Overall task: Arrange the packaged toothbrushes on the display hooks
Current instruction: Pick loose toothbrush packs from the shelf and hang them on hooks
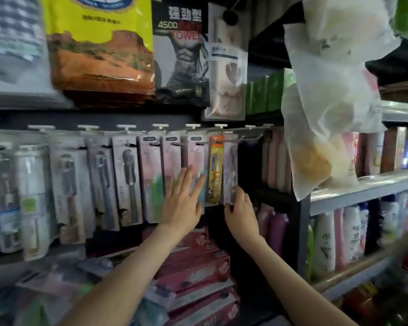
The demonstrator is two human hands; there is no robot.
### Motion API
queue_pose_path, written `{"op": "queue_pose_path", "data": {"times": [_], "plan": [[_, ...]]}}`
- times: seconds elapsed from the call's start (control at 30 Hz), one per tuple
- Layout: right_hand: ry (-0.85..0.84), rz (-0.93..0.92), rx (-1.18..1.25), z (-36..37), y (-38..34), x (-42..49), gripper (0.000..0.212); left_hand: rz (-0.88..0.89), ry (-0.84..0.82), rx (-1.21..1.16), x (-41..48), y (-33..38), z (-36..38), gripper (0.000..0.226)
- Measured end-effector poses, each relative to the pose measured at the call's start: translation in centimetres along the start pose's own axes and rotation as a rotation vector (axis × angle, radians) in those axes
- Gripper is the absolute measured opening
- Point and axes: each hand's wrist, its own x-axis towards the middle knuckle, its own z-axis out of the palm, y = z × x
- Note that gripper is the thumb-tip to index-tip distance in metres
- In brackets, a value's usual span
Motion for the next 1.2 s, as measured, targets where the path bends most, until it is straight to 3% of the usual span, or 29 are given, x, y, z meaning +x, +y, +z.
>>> {"op": "queue_pose_path", "data": {"times": [0.2, 0.3, 0.4, 0.5, 0.6, 0.67, 0.87, 1.2], "plan": [[-0.074, -0.063, 0.037, 2.9, 1.5, 6.3, 0.057, -0.080, -0.052, 0.161, 2.5, -1.0, 4.8, 0.088], [-0.104, -0.005, 0.135, 4.4, 1.2, 8.1, 0.053, -0.104, -0.055, 0.222, 2.9, -1.7, 5.8, 0.091], [-0.076, 0.071, 0.183, 5.6, 0.9, 9.0, 0.064, -0.095, -0.036, 0.260, 2.8, -1.6, 6.2, 0.098], [0.010, 0.076, 0.055, 6.7, 0.5, 9.6, 0.069, -0.095, -0.016, 0.242, 3.2, -1.1, 6.8, 0.106], [0.053, 0.009, 0.006, 7.3, 0.5, 10.1, 0.065, -0.037, -0.047, 0.279, 4.0, -0.4, 6.4, 0.093], [0.028, -0.009, -0.049, 7.3, 0.7, 10.2, 0.065, -0.045, -0.100, 0.303, 4.3, -0.5, 6.4, 0.082], [-0.036, -0.096, -0.261, 4.7, 0.6, 9.4, 0.068, -0.112, -0.191, 0.265, 4.3, -0.2, 5.4, 0.082], [-0.201, -0.036, 0.149, 0.0, 0.1, 0.9, 0.063, -0.186, -0.181, 0.004, 0.1, 1.4, 2.4, 0.082]]}}
